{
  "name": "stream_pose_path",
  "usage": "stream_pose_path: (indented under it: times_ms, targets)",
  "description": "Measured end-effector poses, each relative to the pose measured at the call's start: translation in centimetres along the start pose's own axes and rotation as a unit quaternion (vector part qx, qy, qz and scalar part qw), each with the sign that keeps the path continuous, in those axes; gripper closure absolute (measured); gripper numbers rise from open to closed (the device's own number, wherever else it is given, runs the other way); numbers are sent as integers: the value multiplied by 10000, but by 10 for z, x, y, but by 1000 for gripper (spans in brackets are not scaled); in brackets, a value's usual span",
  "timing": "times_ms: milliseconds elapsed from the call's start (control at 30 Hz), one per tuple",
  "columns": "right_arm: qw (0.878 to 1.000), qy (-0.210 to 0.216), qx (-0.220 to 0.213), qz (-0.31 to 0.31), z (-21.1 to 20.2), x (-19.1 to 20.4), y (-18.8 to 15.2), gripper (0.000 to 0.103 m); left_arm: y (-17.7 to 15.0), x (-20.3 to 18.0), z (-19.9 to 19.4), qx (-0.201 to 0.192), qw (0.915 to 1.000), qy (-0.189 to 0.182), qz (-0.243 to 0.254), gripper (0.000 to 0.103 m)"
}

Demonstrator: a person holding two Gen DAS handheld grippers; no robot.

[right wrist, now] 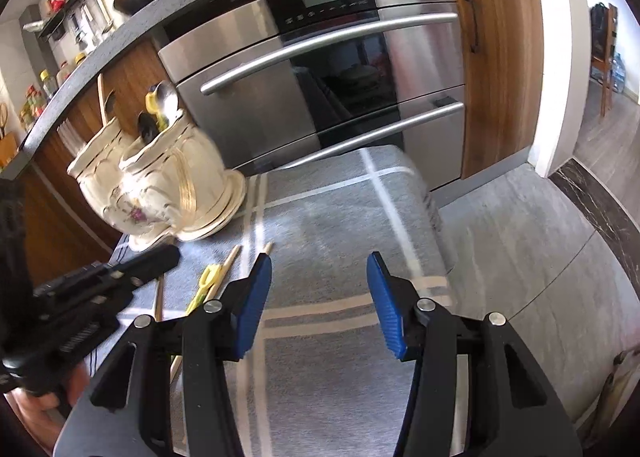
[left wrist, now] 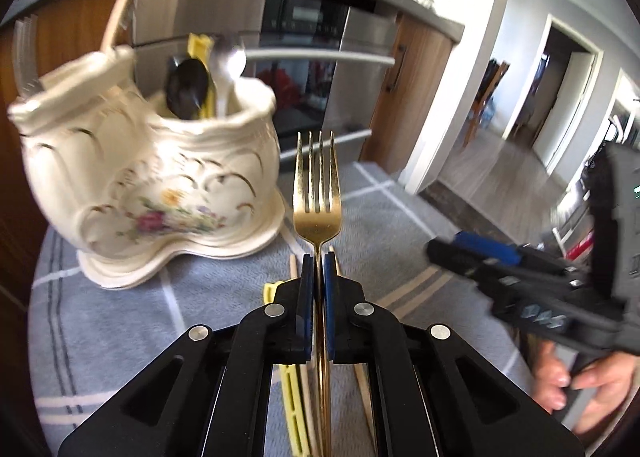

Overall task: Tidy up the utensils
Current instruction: 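Lift the gold fork with the left tool while the right tool grasps a wooden chopstick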

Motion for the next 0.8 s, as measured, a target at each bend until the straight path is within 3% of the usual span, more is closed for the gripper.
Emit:
stream_pose_path:
  times_ms: [267, 633, 800]
  targets:
    - [9987, 185, 289, -381, 16, 39, -19, 71, 18, 14, -51, -534, 9984, -127, -157, 97]
    - [9892, -297, 941, -1088, 45, 63, -50, 72, 29, 23, -95, -871, 9953, -371, -213, 98]
    - [9845, -500, 1002, -1348, 42, 68, -57, 72, 36, 27, -107, -1031, 9937, -386, -227, 98]
Point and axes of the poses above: each gripper's, at about its wrist camera, not at the fingertips, and z roughly the way its jaws point, x to its left, y to its top, the point moved 10 cm from there along z, roughly the way its jaws point, and after that the axes turned 11 degrees about -x, right-handed, at the moved point
